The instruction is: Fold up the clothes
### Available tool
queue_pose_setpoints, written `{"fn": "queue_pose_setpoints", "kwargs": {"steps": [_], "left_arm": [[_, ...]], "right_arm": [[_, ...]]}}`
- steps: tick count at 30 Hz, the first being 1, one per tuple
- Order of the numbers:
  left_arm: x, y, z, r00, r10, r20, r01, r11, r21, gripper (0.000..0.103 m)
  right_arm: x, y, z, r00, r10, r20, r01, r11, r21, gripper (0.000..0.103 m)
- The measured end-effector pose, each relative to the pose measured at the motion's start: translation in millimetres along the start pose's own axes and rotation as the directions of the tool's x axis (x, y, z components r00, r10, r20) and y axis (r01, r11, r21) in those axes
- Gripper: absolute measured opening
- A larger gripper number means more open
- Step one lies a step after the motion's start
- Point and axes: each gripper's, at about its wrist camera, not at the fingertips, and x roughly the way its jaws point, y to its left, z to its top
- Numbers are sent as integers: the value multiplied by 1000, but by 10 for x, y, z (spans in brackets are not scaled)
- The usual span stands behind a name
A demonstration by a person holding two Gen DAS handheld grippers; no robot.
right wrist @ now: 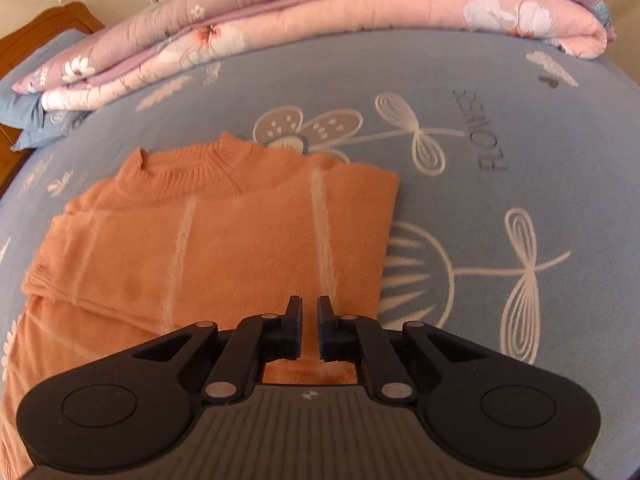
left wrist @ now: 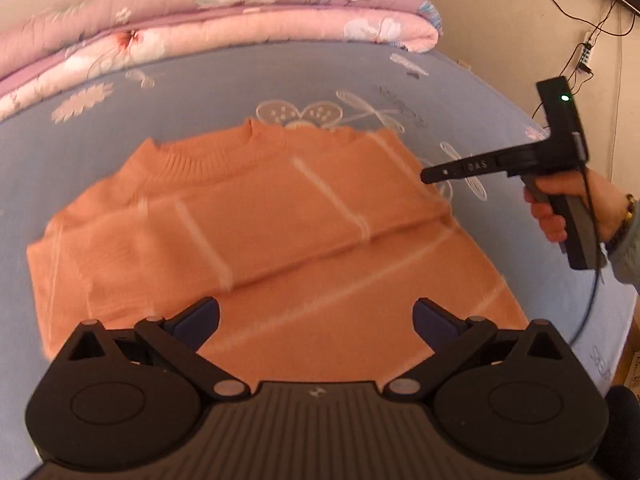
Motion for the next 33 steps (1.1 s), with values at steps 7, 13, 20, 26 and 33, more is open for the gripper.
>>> {"fn": "queue_pose_setpoints", "kwargs": {"steps": [7,13,20,26,33], "left_arm": [[793,401,333,998,62,26,-59,995,-84,102],[1058,771,14,999,40,-20,-43,986,-161,102],[759,791,71,1000,21,18,-18,991,-132,102],[739,1263,-6,993,103,-60,-114,971,-208,102],[902,1248,-22,981,154,-114,-171,972,-163,102]], "right_arm": [[503,-117,523,998,-53,19,53,998,-28,4],[933,-93,358,995,-103,15,104,991,-80,0],[644,45,433,995,-84,47,88,994,-70,5],[792,423,246,993,-115,-31,105,968,-230,5],[929,553,258,981,-185,-51,166,951,-259,5]]}}
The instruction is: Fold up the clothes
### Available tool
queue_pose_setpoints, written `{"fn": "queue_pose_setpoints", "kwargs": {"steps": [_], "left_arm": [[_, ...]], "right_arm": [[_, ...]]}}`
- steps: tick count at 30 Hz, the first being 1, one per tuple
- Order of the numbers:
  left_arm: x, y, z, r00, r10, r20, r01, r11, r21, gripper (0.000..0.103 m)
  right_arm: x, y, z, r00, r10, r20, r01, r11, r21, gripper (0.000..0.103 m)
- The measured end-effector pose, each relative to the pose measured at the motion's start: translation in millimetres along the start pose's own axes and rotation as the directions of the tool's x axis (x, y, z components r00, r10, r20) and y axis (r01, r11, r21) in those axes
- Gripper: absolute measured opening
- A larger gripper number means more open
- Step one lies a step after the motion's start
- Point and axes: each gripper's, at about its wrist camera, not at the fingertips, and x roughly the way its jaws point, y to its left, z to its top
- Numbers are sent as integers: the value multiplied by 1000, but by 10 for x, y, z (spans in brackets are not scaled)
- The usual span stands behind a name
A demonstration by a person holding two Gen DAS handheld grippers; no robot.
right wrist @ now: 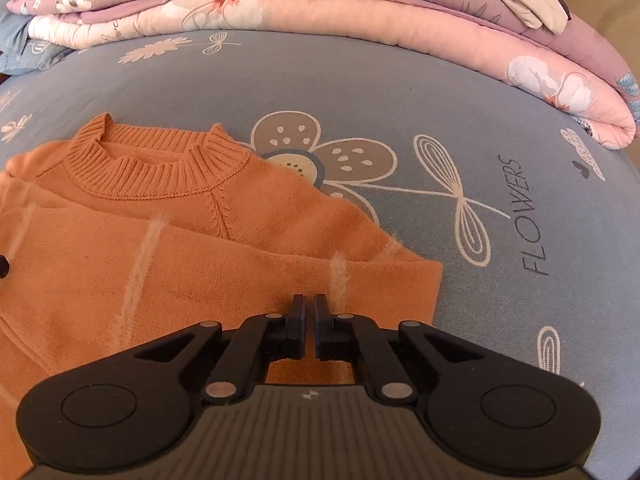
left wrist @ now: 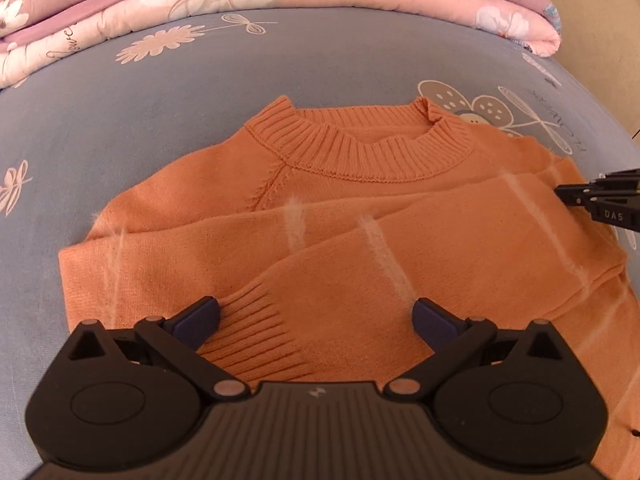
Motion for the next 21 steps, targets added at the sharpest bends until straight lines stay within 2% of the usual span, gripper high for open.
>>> {"fn": "queue_pose_setpoints", "kwargs": {"steps": [4,6,8,12,13,17,19,21], "left_arm": [[-165,26,53,1000,6,22,-6,1000,-11,102],[-332,56,39,998,5,56,-5,1000,5,102],[-399,95,-1,998,-3,58,2,1000,19,102],[-218,193,-114,1000,18,-8,-18,1000,4,102],[-140,220,-146,999,23,-28,-23,1000,-11,102],[-68,311,-224,1000,6,2,-6,999,-40,102],[-139,329,-214,1000,8,7,-7,998,-56,102],[-289,315,-238,999,-10,45,12,999,-41,102]], "right_arm": [[-60,-28,43,1000,-2,-13,2,999,37,7],[-202,-3,44,1000,5,4,-5,999,33,19],[-350,72,25,999,26,26,-26,1000,1,26],[-297,261,-63,998,61,-34,-62,997,-40,27],[-262,298,-92,998,47,-29,-49,998,-51,27],[-214,307,-69,999,35,-17,-35,999,-14,30],[-242,291,-63,999,36,-15,-36,999,0,30],[-373,262,-85,998,58,1,-58,998,26,31]]}}
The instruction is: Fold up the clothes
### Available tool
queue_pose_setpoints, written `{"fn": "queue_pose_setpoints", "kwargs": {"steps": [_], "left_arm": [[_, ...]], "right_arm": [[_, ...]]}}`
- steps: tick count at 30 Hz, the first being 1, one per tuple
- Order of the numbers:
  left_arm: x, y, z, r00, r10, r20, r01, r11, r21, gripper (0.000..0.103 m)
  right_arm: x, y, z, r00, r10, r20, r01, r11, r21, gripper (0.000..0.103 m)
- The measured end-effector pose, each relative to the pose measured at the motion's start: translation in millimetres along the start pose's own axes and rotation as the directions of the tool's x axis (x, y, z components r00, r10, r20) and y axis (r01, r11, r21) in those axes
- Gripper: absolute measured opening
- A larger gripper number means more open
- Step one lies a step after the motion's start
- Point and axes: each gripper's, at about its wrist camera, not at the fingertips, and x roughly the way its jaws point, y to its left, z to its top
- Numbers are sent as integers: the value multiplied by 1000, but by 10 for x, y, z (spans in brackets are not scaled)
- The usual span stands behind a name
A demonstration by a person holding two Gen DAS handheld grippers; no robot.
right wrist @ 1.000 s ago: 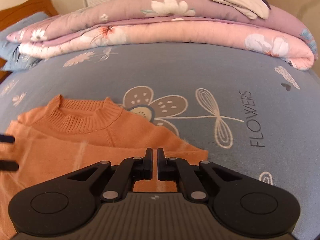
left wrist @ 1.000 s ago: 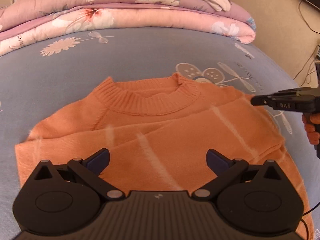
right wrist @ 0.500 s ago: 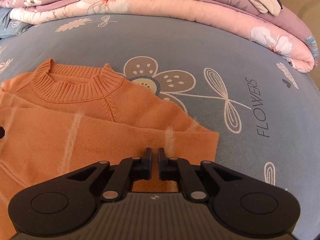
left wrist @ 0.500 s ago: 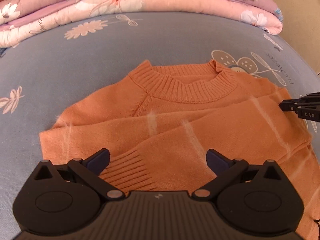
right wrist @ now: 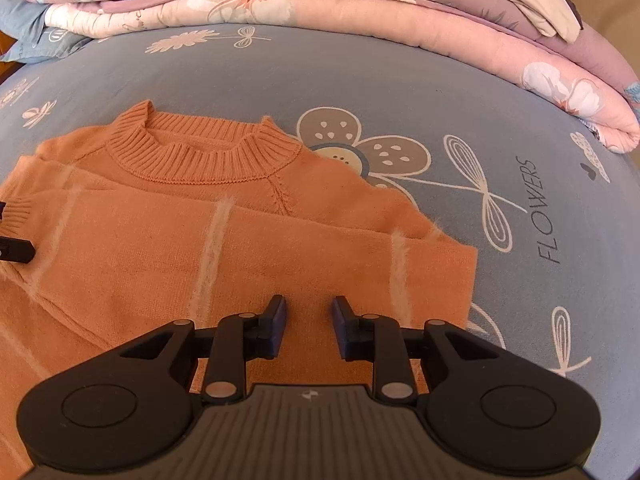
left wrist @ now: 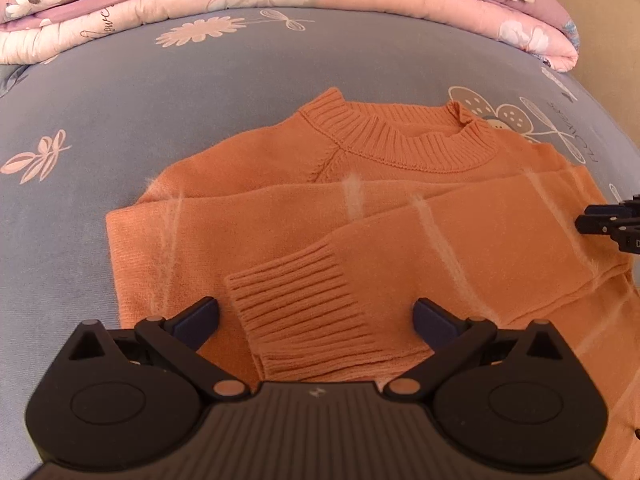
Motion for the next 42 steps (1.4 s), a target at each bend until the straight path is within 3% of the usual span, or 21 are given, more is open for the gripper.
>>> {"fn": "queue_pose_setpoints", "kwargs": {"steps": [3,6,12,17,20,24,27,30,33,34,38,42], "left_arm": [[-68,-25,-79,998,-59,15,58,997,43,102],[68,3,-193,999,-39,-17,40,998,53,102],[-170,38,-247,996,-75,51,73,996,55,102],[-198,18,-402,985,-150,85,141,985,102,102],[-44,73,-388,987,-150,60,147,988,47,102],[-212,202,-233,975,-183,127,185,983,-3,102],[-201,292,4,983,-124,132,121,992,32,102],[-30,342,238,996,-76,49,72,995,70,94],[121,253,317,999,-49,-22,52,984,171,90],[187,218,306,999,-6,-39,13,979,203,90],[311,205,272,997,80,5,-79,972,220,102],[305,207,275,994,105,32,-109,974,200,102]], "right_arm": [[-149,64,-153,998,51,35,-51,999,-1,43],[-24,119,-366,999,35,22,-34,999,-15,46],[-248,124,-394,995,54,84,-58,997,44,46],[-280,326,-592,993,63,96,-62,998,-15,47],[-151,364,-637,995,42,94,-43,999,3,52],[-461,341,-614,987,90,134,-101,992,75,52],[-749,359,-794,980,95,175,-113,989,96,53],[-874,454,-1024,982,122,147,-137,986,98,53],[-939,612,-1233,985,132,110,-139,988,60,53],[-954,655,-1286,986,134,99,-139,989,51,53],[-965,680,-1374,981,172,86,-180,979,95,54],[-984,671,-1396,982,171,84,-181,976,125,54]]}}
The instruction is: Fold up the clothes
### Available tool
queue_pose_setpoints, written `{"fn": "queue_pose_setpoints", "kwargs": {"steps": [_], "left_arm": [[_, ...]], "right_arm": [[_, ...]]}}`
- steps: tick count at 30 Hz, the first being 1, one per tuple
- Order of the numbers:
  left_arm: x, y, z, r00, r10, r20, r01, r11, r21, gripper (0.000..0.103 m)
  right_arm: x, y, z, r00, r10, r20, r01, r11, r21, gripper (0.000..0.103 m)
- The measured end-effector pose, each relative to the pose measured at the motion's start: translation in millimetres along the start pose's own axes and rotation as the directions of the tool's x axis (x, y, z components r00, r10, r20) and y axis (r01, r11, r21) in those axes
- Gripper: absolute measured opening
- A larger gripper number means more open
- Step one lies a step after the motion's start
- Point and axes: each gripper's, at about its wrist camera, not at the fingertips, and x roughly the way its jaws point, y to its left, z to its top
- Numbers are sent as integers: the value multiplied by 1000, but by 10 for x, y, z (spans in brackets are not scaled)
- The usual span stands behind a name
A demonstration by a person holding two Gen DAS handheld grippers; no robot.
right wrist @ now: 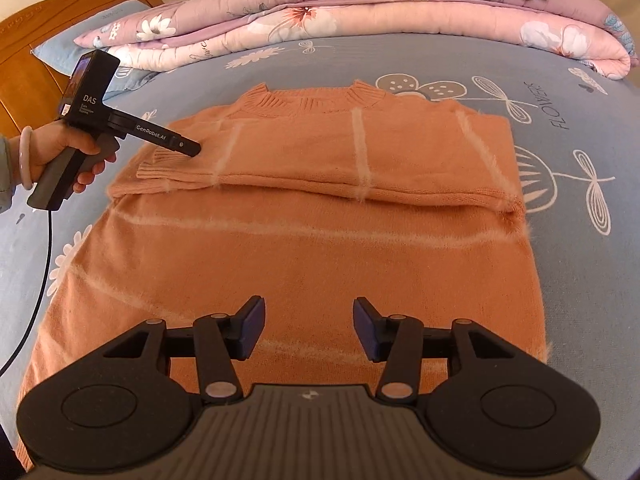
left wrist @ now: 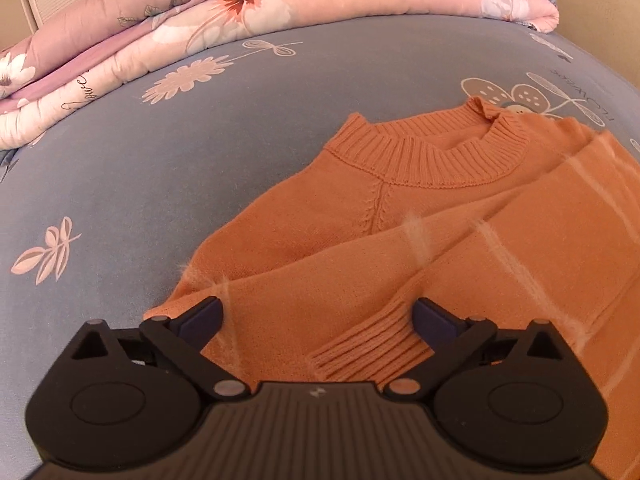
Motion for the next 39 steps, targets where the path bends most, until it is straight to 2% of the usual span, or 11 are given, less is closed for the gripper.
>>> {"fn": "queue_pose_setpoints", "kwargs": {"steps": [4,7,10,13,17,22,24,28,31,33,39], "left_arm": [[-200,-31,44,1000,-5,9,5,999,-33,91],[-459,-171,29,985,-148,86,150,989,-13,93],[-483,-411,-50,967,-243,79,239,970,50,93],[-246,-537,-151,986,-164,-24,166,983,75,94],[-281,-435,-158,983,-183,3,183,983,1,96],[-514,-485,-163,968,-241,76,243,970,-14,96],[-428,-549,-195,972,-232,47,232,973,-6,96],[-257,-577,-270,973,-228,28,229,973,-24,100],[-248,-585,-282,973,-229,33,229,973,-11,102],[-249,-574,-287,972,-234,34,234,972,-9,102],[-253,-569,-323,970,-239,51,239,971,6,102]], "right_arm": [[-69,9,-21,1000,-3,1,3,1000,8,54],[-128,41,-54,1000,7,6,-7,1000,-8,54],[-108,75,-110,1000,22,-16,-22,1000,2,54],[-75,102,-144,999,25,-34,-24,1000,15,54],[-107,13,-5,1000,17,1,-17,1000,-9,54],[-15,-481,857,980,-73,186,81,996,-40,51],[213,-765,1275,963,-135,235,141,990,-10,26],[889,-1258,1859,975,-162,152,158,987,37,15],[1315,-1378,1971,990,-123,75,122,992,19,15],[1569,-1403,1927,985,-173,-3,173,985,-25,13],[1432,-1608,1846,992,-115,49,107,986,130,16]]}}
